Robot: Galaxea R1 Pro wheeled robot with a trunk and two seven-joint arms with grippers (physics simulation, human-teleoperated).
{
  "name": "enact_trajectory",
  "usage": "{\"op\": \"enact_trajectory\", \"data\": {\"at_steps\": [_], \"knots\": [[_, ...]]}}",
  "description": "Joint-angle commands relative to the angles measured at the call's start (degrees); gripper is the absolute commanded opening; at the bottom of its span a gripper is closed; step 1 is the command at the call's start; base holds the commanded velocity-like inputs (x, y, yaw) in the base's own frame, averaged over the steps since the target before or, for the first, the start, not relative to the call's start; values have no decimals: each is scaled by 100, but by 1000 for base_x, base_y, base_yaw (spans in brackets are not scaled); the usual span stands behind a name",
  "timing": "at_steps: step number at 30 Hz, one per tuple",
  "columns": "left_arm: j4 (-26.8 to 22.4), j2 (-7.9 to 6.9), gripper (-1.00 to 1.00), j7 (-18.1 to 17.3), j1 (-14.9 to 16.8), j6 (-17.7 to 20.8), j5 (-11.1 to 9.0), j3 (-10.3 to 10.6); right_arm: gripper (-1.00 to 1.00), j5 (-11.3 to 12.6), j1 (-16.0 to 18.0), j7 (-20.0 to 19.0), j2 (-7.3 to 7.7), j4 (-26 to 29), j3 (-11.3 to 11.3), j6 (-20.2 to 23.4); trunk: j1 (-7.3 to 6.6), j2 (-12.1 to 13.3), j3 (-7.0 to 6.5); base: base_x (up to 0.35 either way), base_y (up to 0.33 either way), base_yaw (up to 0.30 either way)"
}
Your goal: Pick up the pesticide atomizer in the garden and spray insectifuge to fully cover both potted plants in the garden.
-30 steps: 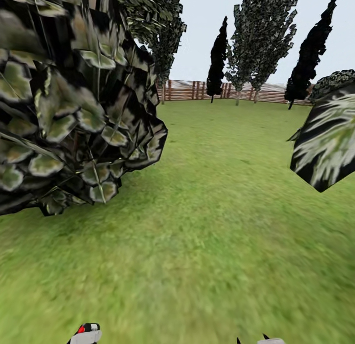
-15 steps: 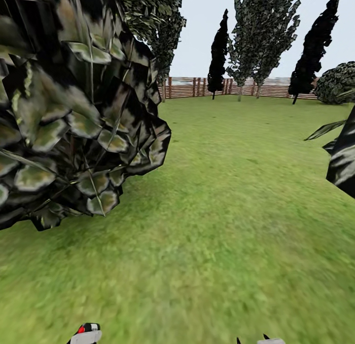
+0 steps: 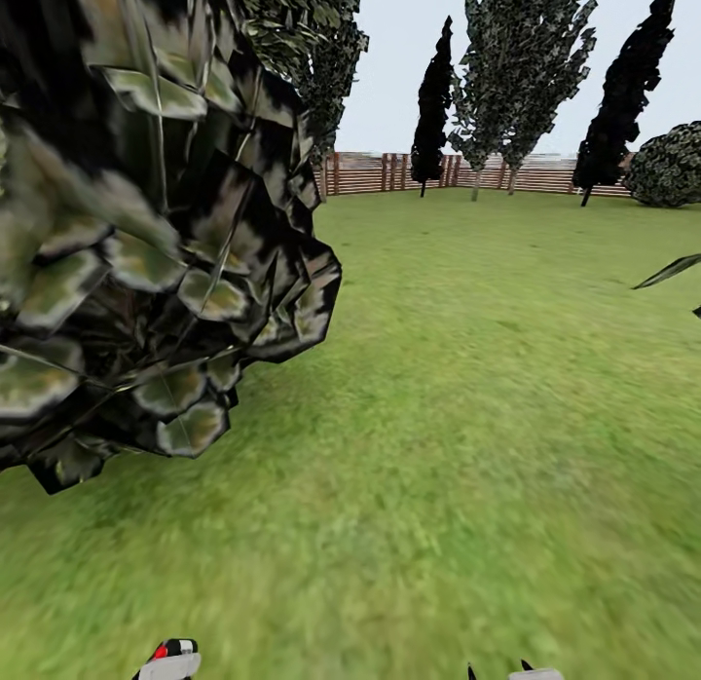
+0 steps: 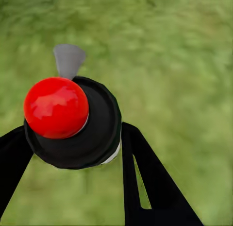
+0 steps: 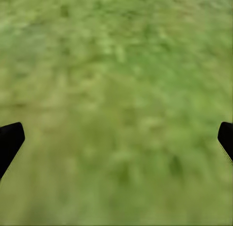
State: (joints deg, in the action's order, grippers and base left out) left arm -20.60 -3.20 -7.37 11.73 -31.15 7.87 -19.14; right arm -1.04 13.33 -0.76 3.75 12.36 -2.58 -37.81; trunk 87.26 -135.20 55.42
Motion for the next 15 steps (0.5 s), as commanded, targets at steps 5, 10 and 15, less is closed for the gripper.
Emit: {"op": "enact_trajectory", "data": {"at_steps": [5, 10, 15], "knots": [[3, 4, -100, -27, 5, -15, 57, -47, 100, -1, 3, -2, 3, -5, -23, -16, 2, -2, 5, 335, 2, -8], [3, 4, -100, -27, 5, -18, 57, -48, 100, -1, 3, -3, 3, -6, -23, -16, 2, -2, 0, 336, 0, -160], [3, 4, -100, -27, 5, -16, 54, -53, 100, -1, 3, -3, 3, -6, -23, -16, 2, -2, -10, 336, 0, -244]]}}
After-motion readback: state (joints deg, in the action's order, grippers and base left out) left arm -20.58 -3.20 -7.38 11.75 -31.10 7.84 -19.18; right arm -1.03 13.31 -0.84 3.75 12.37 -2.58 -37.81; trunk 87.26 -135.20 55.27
